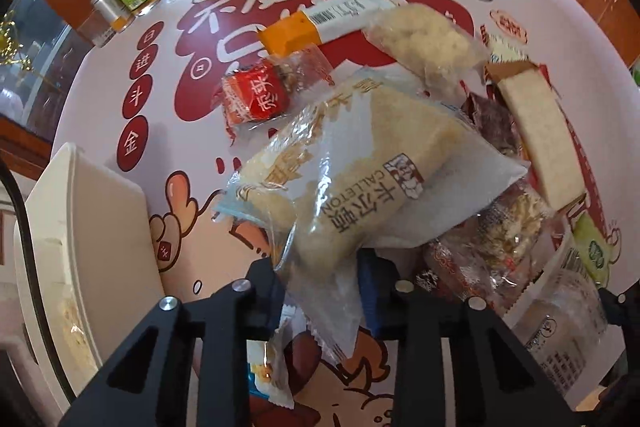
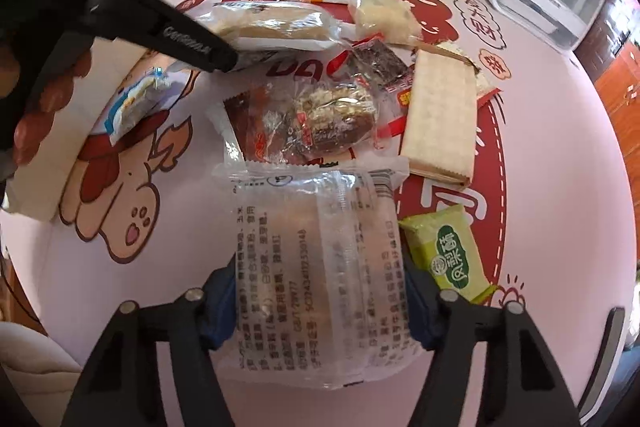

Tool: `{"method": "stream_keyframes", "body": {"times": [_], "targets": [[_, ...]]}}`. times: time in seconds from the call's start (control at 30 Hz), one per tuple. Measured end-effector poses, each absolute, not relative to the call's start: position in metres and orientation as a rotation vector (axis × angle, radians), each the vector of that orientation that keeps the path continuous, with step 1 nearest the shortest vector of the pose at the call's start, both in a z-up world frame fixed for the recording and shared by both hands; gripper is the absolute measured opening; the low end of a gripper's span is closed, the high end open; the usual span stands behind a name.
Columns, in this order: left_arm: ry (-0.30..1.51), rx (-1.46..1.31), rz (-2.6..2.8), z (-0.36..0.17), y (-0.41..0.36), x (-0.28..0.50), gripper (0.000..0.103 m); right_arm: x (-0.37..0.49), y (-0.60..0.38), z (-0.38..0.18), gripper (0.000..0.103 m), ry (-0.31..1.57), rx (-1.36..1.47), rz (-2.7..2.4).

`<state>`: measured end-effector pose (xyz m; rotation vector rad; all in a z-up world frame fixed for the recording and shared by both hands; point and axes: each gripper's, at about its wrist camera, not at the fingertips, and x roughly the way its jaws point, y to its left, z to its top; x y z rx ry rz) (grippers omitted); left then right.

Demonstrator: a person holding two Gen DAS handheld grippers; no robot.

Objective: Organize snacks
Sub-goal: 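Carry both bags over the white tray and release them inside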

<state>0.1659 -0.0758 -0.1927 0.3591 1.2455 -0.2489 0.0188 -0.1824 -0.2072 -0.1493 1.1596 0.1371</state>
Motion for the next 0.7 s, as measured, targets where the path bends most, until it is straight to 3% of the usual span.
{"method": "stream_keyframes", "body": {"times": [0.7], "targets": [[1.135, 0.262, -0.405, -0.105, -0.031, 0.092, 0.023, 0.009, -0.161, -0.154, 0.063, 1.088, -0.097, 0.052]]}}
